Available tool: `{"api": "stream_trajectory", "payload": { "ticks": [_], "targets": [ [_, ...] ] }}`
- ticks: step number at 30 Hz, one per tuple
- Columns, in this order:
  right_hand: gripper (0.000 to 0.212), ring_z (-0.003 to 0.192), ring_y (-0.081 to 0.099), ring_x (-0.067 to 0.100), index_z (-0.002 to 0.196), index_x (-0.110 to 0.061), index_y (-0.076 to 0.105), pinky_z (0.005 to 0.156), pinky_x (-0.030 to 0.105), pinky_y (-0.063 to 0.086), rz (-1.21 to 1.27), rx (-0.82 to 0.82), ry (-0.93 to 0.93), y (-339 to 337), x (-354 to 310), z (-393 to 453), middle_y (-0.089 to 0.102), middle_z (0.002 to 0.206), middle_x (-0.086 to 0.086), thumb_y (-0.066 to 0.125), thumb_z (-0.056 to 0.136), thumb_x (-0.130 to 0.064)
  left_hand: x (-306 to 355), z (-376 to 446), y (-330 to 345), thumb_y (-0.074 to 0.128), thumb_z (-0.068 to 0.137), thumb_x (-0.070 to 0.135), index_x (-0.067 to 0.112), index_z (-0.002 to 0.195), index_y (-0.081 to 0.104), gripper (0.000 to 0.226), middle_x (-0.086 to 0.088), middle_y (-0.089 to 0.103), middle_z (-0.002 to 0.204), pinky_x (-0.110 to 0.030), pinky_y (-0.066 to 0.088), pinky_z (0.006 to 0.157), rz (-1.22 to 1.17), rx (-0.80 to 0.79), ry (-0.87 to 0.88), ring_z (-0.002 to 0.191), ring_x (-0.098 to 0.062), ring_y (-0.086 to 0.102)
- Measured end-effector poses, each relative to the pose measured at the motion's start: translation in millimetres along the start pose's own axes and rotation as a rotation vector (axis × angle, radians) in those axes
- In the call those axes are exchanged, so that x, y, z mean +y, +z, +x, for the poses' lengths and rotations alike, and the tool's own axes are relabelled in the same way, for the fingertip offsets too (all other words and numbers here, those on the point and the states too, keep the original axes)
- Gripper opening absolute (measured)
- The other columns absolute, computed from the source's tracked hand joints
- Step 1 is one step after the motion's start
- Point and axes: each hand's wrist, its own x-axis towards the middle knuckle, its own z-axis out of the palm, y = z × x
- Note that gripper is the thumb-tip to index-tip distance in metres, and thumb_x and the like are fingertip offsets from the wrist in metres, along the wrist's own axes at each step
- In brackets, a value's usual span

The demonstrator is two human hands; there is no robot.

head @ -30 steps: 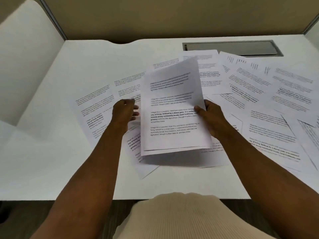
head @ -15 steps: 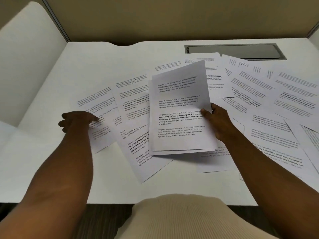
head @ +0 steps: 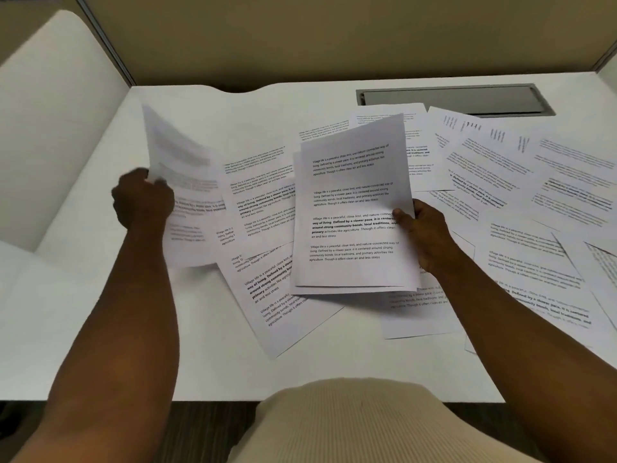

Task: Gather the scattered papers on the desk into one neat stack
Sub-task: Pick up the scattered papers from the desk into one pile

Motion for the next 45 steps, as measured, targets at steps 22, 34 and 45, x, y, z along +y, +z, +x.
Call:
{"api": "stream_trajectory", "payload": {
  "ticks": [22,34,45],
  "targets": [
    [0.031,0.102,0.069,0.03,0.12,-0.014,0.065,0.084,0.044,0.058,0.223,-0.118,-0.017,4.1,-32.0,-11.9,0.072,0.111,0.009,0.067,0.089,-0.018,103.0,-73.1,-26.4,0.063,0.089,0.005,0.015,0.092,0.069,0.012,0.004,0.076,0.084,-0.04,0.06,0.082,-0.991,-0.465,0.076,0.079,-0.017,0.071],
    [0.017,0.098,0.07,0.03,0.108,-0.029,0.068,0.089,0.048,0.056,0.144,-0.195,-0.032,9.2,-30.0,-22.7,0.074,0.107,0.005,0.064,0.091,-0.029,61.3,-108.2,47.2,0.06,0.092,0.007,0.021,0.14,0.043,0.053,-0.003,0.064,0.129,-0.043,0.05,0.1,-0.968,-0.709,-0.087,0.115,-0.02,0.063],
    [0.043,0.079,0.053,0.023,0.103,-0.01,0.068,0.068,0.031,0.044,0.061,0.006,0.128,-17.4,-10.4,-22.7,0.062,0.091,0.004,0.057,0.091,-0.049,62.6,-126.9,64.7,0.055,0.093,-0.003,0.016,0.127,0.059,0.04,-0.007,0.07,0.115,-0.045,0.06,0.073,-1.027,-0.947,-0.315,0.1,-0.029,0.07]
  ]
}}
